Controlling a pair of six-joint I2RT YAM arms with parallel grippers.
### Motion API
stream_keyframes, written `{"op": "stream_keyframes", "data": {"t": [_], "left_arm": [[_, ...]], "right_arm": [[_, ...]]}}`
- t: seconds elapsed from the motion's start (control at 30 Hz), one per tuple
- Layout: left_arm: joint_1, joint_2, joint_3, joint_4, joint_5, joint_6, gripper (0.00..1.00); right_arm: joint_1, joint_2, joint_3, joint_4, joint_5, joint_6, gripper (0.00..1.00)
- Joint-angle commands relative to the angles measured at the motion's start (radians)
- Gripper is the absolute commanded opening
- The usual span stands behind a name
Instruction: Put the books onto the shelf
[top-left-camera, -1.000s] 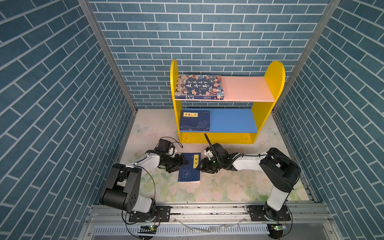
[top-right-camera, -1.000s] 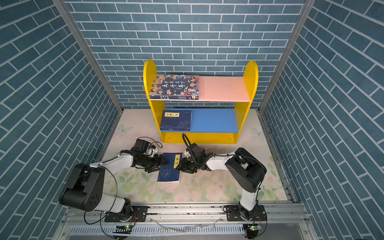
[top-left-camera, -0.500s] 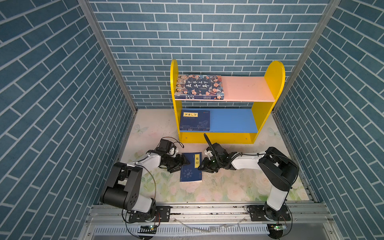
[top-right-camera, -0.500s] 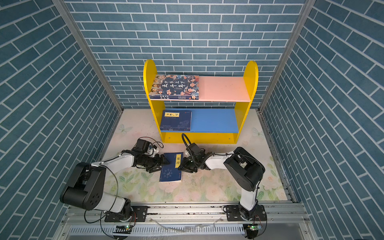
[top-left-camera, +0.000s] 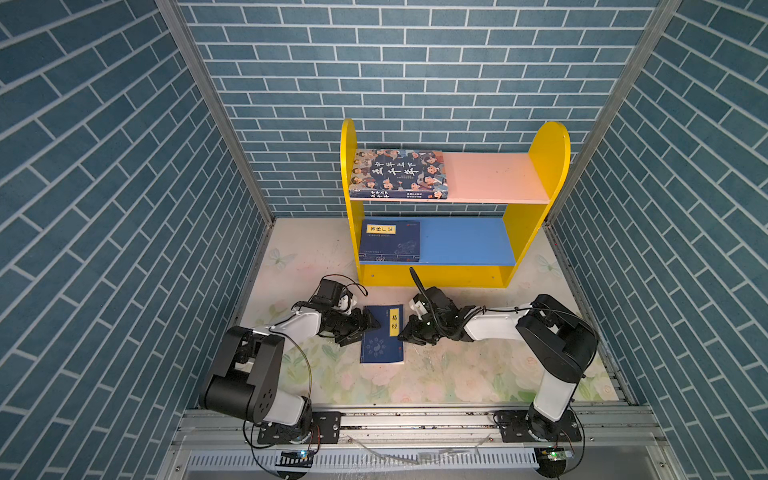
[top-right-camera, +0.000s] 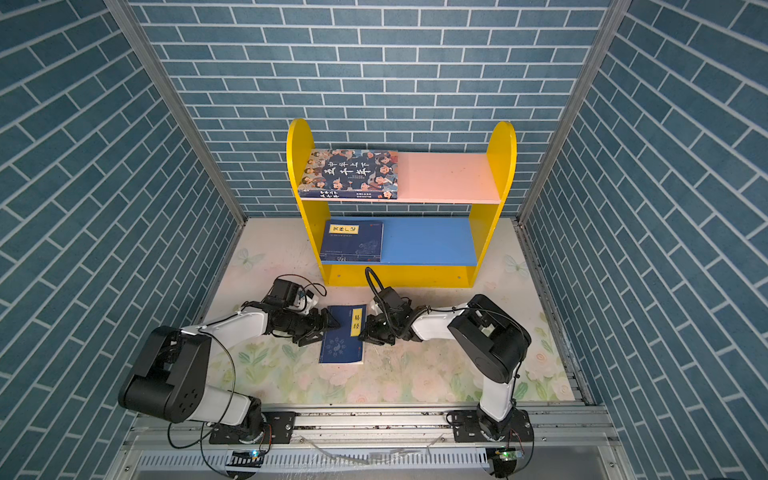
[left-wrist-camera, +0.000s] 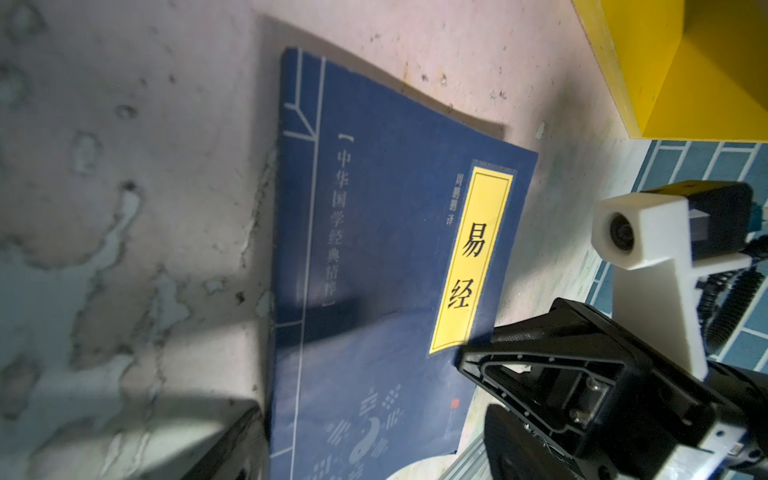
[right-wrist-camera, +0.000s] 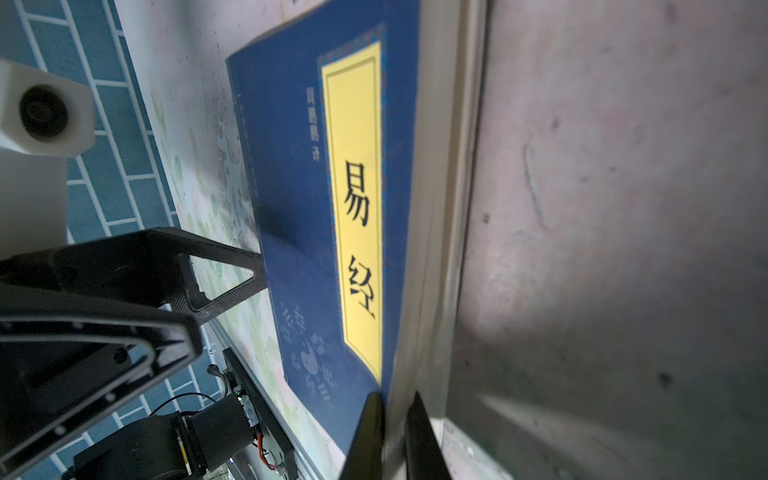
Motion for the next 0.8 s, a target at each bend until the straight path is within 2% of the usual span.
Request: {"op": "stream_keyframes", "data": {"t": [0.0,0.13,0.27,0.37,0.43,0.57,0.7,0.77], "left_arm": [[-0.021,-0.016,-0.018,0.023,0.063,0.004,0.84],[-0.023,-0.016,-0.022,0.031,0.074,-0.001,0.84],[-0.032,-0.014,-0.024,0.055,0.094,-0.017,0.84],[-0.048,-0.019,-0.022,0.063,0.106,-0.016,0.84],[-0.05,-0.023,-0.022,0.062,0.102,-0.014,0.84],[-0.05,-0.031,-0.024,0.054,0.093,-0.01,0.86],[-0.05,-0.054,-0.022,0.038,0.082,0.007,0.89],[-0.049,-0.077,-0.015,0.007,0.057,0.038,0.91]], "right_arm": [[0.01,-0.013,-0.01,0.052,-0.031,-0.023,0.08],[0.009,-0.008,-0.01,0.045,-0.021,-0.023,0.27],[0.01,0.001,0.0,-0.006,0.017,-0.031,0.33],[0.01,0.004,-0.001,-0.012,0.025,-0.031,0.33],[0.01,0.003,-0.001,-0.007,0.022,-0.031,0.29],[0.01,-0.011,-0.006,-0.001,0.02,-0.03,0.11],[0.009,-0.036,-0.015,0.02,0.01,-0.026,0.0],[0.007,-0.058,-0.029,0.046,0.001,-0.018,0.0]]}}
